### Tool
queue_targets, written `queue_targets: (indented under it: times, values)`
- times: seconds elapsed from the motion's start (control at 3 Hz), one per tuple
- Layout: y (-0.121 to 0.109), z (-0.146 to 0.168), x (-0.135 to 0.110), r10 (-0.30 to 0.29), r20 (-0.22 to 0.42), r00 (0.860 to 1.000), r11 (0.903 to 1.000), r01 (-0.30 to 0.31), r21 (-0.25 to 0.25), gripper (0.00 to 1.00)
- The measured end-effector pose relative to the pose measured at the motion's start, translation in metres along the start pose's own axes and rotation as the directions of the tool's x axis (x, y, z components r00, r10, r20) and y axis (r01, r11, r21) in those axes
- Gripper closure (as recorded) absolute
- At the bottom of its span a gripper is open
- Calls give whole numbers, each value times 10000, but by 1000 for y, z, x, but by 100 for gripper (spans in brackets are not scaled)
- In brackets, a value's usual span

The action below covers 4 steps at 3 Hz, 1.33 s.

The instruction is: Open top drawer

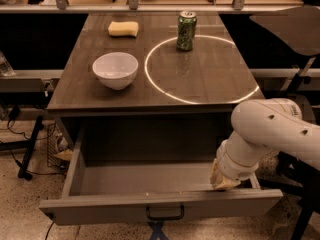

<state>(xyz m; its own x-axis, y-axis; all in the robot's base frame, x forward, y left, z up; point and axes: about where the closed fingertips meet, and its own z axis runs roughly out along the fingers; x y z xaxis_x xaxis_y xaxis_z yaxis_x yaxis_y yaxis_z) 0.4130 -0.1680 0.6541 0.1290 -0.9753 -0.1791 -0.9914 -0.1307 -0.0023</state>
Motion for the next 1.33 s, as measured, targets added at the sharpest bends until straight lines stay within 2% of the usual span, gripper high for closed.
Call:
queue_targets:
  times: [0.33,0.67,1.0,1.33]
  values:
    - [38,-5,-12,-292,-113,9995,9981,285,-541,100]
    - [55,-7,-17,-428,-144,9990,9957,415,-832,100]
    - [51,-20,-23,-472,106,9988,9976,477,-497,100]
    - [32,-45,-24,-437,488,9979,9990,432,110,100]
